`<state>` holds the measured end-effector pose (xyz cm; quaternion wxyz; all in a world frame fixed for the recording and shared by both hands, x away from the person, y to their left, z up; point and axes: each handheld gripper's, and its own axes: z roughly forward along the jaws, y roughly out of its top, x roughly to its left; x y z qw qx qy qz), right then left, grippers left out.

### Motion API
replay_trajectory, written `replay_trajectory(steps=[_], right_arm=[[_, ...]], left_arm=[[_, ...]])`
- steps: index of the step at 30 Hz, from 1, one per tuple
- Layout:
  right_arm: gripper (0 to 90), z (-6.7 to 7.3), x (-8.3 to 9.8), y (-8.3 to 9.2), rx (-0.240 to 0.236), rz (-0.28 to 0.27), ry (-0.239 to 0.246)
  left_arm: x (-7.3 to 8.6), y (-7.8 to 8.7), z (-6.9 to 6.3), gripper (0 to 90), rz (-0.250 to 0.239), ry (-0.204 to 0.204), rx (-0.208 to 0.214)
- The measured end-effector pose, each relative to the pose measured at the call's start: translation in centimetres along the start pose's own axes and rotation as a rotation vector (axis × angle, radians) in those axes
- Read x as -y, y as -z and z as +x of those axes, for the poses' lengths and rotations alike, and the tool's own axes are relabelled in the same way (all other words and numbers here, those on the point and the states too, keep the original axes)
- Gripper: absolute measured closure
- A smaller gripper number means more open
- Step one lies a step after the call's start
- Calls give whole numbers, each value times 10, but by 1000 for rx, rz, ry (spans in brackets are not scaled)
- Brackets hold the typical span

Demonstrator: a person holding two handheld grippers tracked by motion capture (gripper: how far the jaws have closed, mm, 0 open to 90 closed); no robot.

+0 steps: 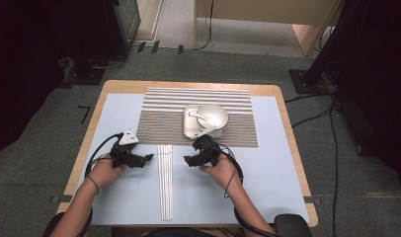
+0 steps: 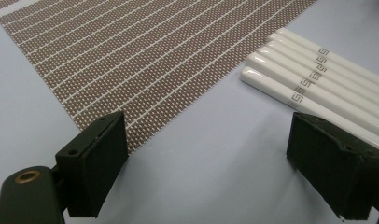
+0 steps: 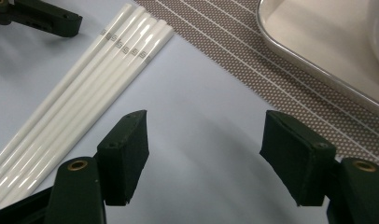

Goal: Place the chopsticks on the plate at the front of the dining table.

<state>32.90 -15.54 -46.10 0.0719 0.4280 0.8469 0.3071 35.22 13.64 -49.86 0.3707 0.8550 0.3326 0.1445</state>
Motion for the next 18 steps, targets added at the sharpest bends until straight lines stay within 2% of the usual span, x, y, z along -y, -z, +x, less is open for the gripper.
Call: replay_trajectory(steps=[18], right_arm=[[315, 10, -7, -12, -15, 6, 16]], left_arm=[[0, 0, 0, 120, -1, 0, 0]])
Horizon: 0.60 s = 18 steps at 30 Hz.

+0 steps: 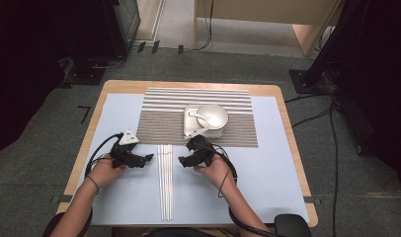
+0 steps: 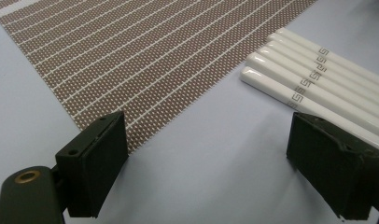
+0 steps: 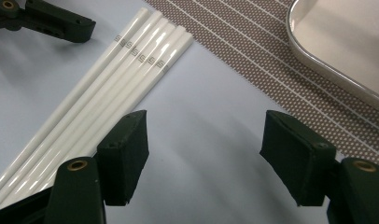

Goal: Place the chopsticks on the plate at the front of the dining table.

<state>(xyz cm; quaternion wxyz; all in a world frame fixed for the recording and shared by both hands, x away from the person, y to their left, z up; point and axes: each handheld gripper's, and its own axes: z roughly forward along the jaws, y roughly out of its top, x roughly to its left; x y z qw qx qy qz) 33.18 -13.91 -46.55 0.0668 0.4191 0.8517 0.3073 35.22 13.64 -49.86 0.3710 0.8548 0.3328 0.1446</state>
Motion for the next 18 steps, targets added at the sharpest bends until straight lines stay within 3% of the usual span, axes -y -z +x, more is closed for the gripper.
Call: replay_trajectory(steps=[18], right_arm=[[314, 14, -8, -11, -12, 5, 38]], left_arm=[[0, 0, 0, 120, 0, 0, 0]])
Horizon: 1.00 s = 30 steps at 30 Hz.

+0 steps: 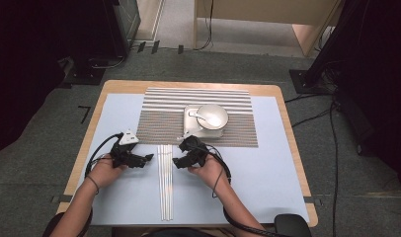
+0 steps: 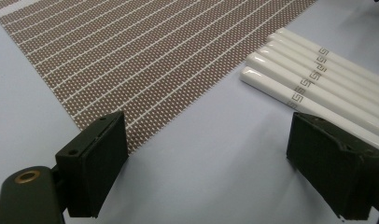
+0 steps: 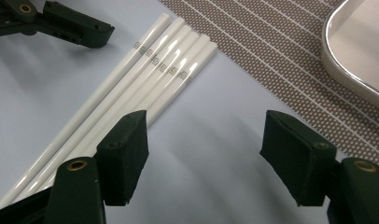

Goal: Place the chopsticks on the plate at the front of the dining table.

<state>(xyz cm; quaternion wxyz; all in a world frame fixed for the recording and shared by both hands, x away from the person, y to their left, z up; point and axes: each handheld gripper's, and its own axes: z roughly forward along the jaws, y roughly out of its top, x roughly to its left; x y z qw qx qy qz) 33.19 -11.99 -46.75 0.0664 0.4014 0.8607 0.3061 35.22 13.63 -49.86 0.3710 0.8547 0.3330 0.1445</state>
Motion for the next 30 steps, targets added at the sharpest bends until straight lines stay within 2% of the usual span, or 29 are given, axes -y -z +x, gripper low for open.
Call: replay_trajectory(steps=[16, 30], right_arm=[[313, 12, -3, -12, -4, 14, 16], [314, 12, -4, -17, 7, 13, 31]], left_arm=[[0, 0, 0, 120, 0, -1, 0], [0, 0, 0, 120, 1, 0, 0]])
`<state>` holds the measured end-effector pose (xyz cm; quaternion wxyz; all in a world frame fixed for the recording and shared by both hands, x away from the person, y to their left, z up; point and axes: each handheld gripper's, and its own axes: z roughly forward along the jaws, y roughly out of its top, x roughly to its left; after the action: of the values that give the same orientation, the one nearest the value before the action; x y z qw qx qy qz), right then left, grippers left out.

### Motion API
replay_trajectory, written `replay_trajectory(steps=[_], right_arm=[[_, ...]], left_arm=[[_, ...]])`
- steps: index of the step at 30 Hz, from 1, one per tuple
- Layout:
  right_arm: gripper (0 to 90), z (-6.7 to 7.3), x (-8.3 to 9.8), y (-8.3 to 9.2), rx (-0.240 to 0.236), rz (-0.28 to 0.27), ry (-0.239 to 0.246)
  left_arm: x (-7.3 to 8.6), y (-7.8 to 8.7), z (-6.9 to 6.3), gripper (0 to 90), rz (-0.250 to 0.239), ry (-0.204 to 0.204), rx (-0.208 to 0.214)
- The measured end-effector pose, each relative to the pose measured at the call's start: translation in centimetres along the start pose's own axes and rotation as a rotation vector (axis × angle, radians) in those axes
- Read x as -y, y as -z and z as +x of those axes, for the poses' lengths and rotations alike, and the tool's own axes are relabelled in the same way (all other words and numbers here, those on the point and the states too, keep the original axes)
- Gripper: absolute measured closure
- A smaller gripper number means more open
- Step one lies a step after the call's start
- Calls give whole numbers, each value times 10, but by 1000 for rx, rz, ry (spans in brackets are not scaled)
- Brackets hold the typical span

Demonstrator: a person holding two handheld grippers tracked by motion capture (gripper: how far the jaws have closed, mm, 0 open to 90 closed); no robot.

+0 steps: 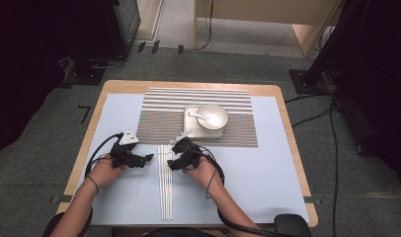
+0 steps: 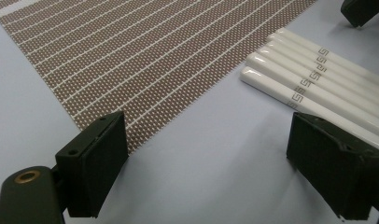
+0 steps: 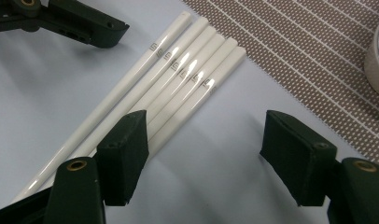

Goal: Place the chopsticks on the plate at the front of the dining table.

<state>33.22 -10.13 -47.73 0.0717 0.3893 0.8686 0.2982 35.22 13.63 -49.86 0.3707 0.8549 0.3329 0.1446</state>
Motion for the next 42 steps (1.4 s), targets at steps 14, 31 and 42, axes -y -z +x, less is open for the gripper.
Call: replay_trajectory(steps=[14, 31, 42], right_arm=[[317, 1, 0, -2, 10, 7, 14], [347, -18, 14, 11, 56, 18, 6], [549, -28, 11, 13, 70, 23, 0]], left_arm=[[0, 0, 0, 120, 0, 0, 0], [0, 0, 0, 119, 0, 0, -1], [0, 0, 0, 119, 0, 0, 0]])
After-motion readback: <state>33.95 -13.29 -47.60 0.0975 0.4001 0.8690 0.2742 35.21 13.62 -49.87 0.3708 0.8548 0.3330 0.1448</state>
